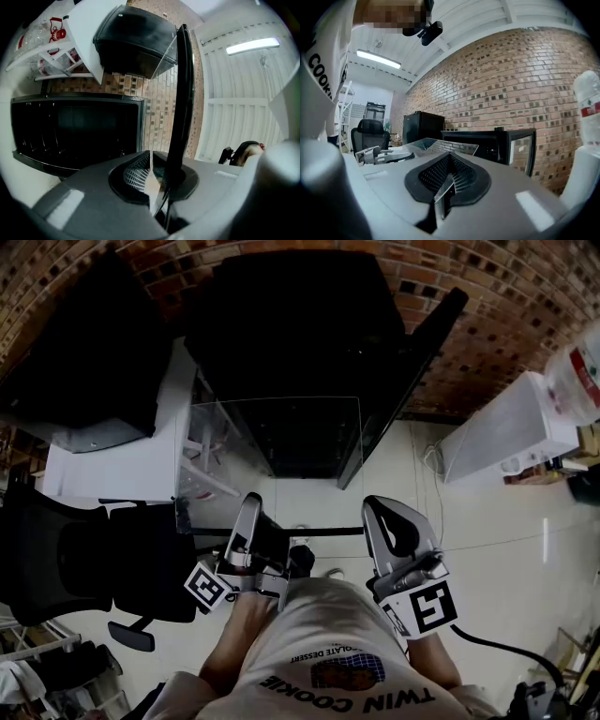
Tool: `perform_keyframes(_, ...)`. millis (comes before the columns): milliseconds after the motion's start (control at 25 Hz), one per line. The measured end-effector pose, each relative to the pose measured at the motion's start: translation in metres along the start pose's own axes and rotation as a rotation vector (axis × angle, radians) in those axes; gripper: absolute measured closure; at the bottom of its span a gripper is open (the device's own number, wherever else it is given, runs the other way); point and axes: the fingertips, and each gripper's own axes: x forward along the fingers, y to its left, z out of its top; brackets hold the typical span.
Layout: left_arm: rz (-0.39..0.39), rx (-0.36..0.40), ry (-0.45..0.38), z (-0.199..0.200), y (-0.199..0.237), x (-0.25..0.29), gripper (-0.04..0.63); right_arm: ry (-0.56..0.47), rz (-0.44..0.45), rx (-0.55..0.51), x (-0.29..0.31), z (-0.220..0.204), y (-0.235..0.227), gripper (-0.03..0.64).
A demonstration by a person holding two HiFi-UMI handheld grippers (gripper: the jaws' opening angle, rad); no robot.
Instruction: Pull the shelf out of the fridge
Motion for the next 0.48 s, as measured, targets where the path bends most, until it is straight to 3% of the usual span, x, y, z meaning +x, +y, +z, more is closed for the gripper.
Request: perform_keyframes(480, -0.004, 0.018, 0.017, -0.012, -0.02, -0.008, 0.575, -0.019, -0.015, 0.014, -0.021, 0.004, -0.002, 0.612)
